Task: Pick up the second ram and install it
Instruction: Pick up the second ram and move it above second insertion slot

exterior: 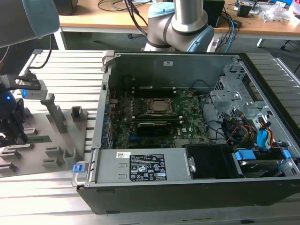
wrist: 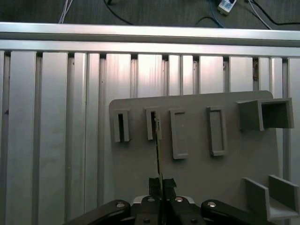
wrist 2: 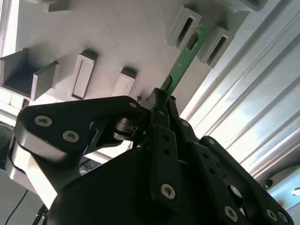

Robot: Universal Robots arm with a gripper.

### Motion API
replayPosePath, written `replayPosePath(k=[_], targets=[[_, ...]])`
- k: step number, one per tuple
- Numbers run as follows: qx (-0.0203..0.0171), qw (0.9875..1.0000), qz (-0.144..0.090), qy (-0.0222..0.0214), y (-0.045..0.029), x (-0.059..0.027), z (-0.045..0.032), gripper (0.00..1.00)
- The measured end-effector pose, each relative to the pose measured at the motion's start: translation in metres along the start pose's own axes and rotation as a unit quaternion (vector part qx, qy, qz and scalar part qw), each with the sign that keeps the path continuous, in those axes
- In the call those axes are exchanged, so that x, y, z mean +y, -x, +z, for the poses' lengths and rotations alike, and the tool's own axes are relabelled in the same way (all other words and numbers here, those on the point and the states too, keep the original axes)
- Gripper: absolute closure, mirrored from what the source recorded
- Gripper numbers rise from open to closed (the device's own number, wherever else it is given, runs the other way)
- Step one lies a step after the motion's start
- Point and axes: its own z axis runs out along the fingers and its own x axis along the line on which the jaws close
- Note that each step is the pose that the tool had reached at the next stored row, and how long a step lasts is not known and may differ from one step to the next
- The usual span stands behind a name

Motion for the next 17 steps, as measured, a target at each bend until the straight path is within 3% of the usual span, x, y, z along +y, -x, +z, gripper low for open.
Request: replayPosePath(k=[5,13,17], targets=[[0.0,1.0,0.0,0.0,0.0002,0.0004,-0.0081,0.86],[0.0,1.0,0.0,0.0,0.0012,0.0015,-0.0349,0.86],[0.0,1.0,0.0,0.0,0.0015,0.0018,-0.0413,0.86]])
